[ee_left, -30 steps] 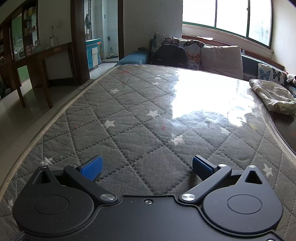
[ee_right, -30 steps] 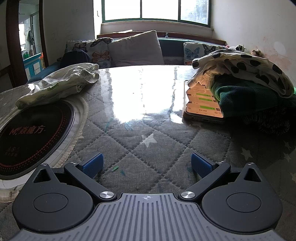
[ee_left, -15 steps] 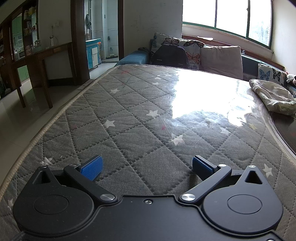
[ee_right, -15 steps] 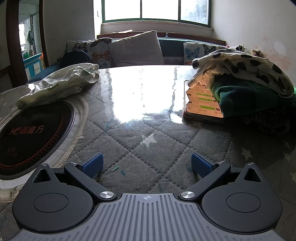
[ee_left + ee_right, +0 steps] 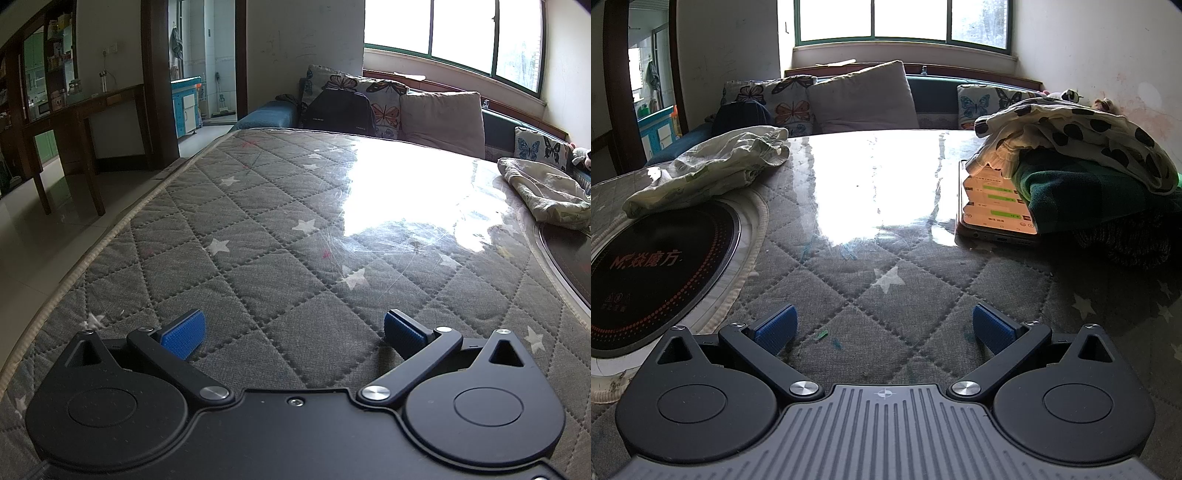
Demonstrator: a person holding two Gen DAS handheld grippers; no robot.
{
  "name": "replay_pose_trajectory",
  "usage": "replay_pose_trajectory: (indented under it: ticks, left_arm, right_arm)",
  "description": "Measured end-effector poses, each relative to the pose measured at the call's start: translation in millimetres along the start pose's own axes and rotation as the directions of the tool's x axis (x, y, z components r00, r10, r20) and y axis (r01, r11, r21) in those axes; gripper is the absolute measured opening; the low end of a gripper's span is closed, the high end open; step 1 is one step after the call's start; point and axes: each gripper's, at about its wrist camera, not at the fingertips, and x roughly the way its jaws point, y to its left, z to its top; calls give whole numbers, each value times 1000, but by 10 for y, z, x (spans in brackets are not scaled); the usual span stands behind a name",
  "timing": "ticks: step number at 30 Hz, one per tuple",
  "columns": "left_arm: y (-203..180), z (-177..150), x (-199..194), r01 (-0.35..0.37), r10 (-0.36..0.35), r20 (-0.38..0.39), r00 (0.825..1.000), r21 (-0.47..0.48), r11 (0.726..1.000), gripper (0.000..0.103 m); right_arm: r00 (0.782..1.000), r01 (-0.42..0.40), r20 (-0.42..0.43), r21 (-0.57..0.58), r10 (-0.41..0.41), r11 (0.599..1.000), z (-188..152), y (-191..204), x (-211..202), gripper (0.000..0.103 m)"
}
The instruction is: Fold clothes
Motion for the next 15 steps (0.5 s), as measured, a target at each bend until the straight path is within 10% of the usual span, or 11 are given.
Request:
replay_pose_trajectory:
  ticks: [15]
  left_arm:
    - [-15,5,-1,-1,1,0,1000,0,1000,103]
  right_arm:
    - [1000,0,0,0,0,1000,0,1,0,103]
